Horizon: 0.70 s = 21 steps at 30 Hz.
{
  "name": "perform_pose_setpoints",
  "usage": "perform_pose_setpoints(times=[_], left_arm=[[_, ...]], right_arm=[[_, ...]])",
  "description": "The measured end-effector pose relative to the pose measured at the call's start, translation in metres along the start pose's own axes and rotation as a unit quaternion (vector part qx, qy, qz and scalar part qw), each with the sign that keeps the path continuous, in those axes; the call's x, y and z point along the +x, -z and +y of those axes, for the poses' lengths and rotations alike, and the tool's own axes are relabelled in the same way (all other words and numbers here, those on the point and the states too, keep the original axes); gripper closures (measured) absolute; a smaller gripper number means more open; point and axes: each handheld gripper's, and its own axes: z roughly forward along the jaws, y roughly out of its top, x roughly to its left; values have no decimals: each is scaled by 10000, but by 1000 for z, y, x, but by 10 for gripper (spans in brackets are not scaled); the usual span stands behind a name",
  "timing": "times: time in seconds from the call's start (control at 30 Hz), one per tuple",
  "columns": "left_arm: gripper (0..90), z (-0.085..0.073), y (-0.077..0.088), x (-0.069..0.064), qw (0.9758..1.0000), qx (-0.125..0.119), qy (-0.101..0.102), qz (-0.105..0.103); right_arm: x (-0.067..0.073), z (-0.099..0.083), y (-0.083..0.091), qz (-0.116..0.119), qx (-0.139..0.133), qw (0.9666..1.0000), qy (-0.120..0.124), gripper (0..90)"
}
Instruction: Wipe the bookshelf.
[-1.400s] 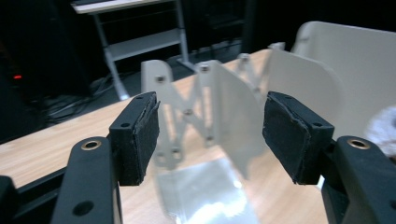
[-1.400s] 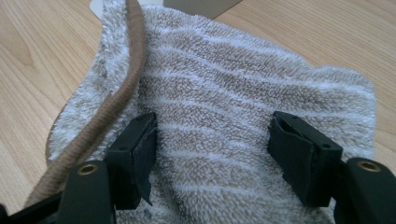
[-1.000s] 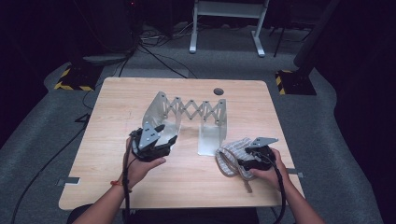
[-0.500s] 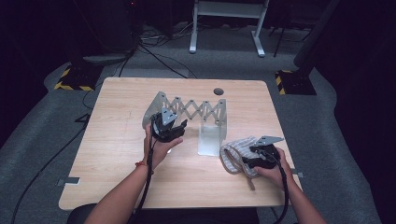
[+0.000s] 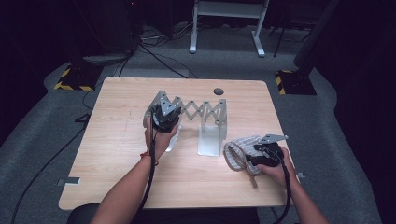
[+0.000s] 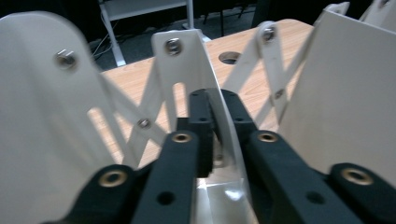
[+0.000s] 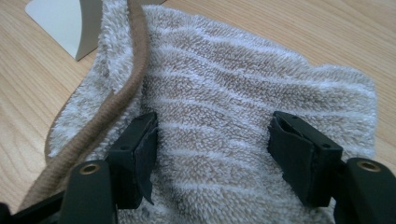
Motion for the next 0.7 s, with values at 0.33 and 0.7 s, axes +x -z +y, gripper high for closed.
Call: perform_pose_setpoints(times=[0.33,0.7], left_arm=[[896,-8,16,20,9925,-113,-305,-1176],[896,-6,21,19,9671,-59,-747,-2431]], right_arm=[[-5,-1,1,38,-34,10000,-10,342],[-6,-1,0,48,-62,10000,16,341]])
